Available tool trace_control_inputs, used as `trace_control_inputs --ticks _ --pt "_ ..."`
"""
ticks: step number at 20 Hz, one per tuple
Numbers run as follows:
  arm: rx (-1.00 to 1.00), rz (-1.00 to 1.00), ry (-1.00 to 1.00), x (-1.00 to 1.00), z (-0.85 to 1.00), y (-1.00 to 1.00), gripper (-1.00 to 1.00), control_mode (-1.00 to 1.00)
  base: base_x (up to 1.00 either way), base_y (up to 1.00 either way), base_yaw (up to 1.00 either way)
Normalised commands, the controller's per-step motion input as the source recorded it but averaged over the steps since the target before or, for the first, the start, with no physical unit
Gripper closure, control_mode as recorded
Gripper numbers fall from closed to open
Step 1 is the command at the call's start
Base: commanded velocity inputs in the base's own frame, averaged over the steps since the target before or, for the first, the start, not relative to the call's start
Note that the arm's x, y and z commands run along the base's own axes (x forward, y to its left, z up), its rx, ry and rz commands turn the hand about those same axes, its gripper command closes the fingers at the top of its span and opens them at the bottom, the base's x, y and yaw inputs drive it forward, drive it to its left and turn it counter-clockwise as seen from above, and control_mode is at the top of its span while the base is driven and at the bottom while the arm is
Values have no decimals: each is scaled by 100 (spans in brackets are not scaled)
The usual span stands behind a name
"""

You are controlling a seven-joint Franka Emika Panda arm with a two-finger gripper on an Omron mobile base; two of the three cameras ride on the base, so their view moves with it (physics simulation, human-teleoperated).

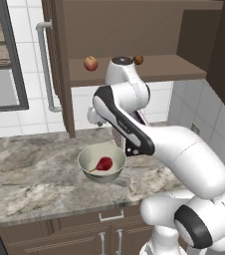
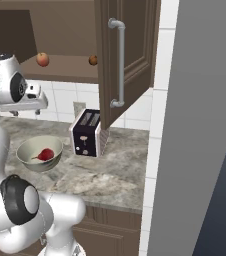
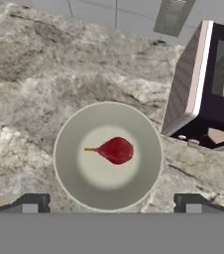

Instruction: Open the cabinet. Pick the peach and pear from the cabinet and place them into the bowl. Then close the cabinet.

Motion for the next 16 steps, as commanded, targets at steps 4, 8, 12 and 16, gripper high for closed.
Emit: trace_control_inputs --ticks 4,8,12,16 --pt "6 -7 -16 0 43 -4 -100 -100 0 0 0" --pt "5 -7 -17 0 48 -6 -100 -100 0 0 0" --pt "5 -8 -17 0 47 -14 -100 -100 0 0 0" --pt "7 -9 -16 7 31 -10 -100 -100 0 0 0"
